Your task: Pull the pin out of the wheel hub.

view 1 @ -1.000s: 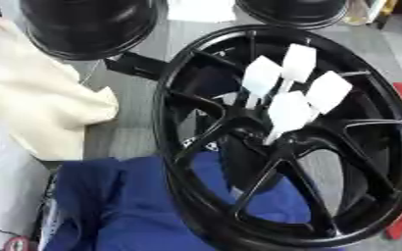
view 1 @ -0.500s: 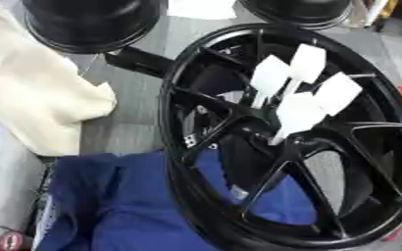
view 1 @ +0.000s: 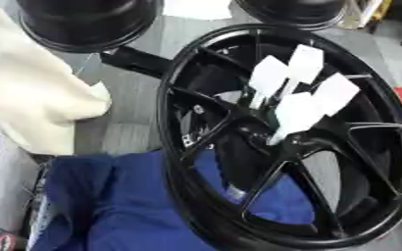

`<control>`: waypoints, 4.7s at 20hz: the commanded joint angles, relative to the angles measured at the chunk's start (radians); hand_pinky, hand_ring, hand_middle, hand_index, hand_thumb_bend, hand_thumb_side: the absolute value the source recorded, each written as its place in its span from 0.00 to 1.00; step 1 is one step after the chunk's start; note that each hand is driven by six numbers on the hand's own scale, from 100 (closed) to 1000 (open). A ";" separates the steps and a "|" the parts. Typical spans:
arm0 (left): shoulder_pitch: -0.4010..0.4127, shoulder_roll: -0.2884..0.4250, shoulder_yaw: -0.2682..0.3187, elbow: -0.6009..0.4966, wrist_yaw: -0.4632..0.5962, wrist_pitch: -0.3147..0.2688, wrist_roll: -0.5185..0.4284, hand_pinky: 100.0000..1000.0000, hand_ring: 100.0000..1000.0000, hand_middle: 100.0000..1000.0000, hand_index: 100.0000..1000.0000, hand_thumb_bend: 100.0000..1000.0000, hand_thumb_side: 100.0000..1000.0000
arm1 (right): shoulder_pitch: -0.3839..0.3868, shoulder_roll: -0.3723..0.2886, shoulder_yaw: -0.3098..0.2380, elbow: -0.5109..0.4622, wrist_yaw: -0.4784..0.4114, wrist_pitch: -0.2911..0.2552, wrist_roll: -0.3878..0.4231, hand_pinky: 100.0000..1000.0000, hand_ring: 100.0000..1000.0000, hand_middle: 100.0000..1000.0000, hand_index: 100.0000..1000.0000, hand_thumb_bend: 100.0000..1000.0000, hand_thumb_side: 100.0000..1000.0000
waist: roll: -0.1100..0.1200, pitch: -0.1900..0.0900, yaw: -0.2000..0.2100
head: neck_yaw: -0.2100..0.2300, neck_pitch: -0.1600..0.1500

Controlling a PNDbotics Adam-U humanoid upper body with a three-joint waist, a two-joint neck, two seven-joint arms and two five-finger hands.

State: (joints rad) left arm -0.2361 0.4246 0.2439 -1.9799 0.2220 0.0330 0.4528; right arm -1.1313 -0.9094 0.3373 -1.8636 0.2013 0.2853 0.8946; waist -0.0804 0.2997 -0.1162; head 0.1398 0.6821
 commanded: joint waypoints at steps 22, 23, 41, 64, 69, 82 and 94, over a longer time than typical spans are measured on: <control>-0.016 0.007 -0.007 -0.020 0.020 0.007 -0.012 0.71 0.74 0.63 0.76 0.00 0.71 | -0.295 0.378 0.083 0.485 0.252 -0.095 0.012 0.79 0.74 0.74 0.82 0.00 0.73 | 0.025 -0.017 0.019 | -0.045 0.017; -0.017 0.006 -0.007 -0.020 0.021 0.007 -0.012 0.71 0.74 0.63 0.76 0.00 0.71 | -0.300 0.390 0.084 0.502 0.262 -0.099 0.012 0.79 0.74 0.74 0.82 0.00 0.73 | 0.024 -0.017 0.020 | -0.046 0.015; -0.029 -0.003 -0.014 -0.020 0.033 0.013 -0.022 0.71 0.74 0.63 0.76 0.00 0.71 | -0.329 0.538 0.078 0.625 0.355 -0.146 0.011 0.78 0.75 0.76 0.82 0.00 0.70 | 0.013 -0.017 0.059 | -0.090 -0.016; -0.035 -0.014 -0.015 -0.020 0.042 0.017 -0.024 0.71 0.74 0.63 0.76 0.00 0.71 | -0.314 0.588 0.124 0.733 0.359 -0.273 0.012 0.83 0.83 0.81 0.87 0.00 0.00 | 0.004 -0.010 0.082 | -0.095 0.001; -0.032 -0.017 -0.015 -0.020 0.042 0.019 -0.024 0.71 0.74 0.63 0.76 0.00 0.71 | -0.301 0.573 0.111 0.744 0.377 -0.261 0.012 0.83 0.83 0.81 0.87 0.00 0.00 | 0.004 -0.012 0.076 | -0.084 0.006; -0.012 -0.015 -0.006 -0.020 0.036 0.024 -0.013 0.71 0.74 0.63 0.76 0.00 0.71 | -0.234 0.366 0.116 0.628 0.241 -0.223 0.012 0.83 0.84 0.83 0.90 0.00 0.19 | -0.001 -0.024 0.036 | -0.019 0.035; -0.009 -0.018 -0.003 -0.020 0.036 0.023 -0.009 0.71 0.74 0.63 0.76 0.00 0.71 | -0.143 0.211 0.125 0.439 0.163 -0.171 0.012 0.84 0.84 0.84 0.92 0.00 0.33 | 0.008 -0.024 0.017 | -0.050 0.009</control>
State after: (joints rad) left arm -0.2387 0.3960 0.2324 -1.9800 0.2597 0.0569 0.4417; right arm -1.2590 -0.6605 0.4692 -1.3986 0.3742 0.1080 0.9079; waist -0.0780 0.3021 -0.0974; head 0.0988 0.7074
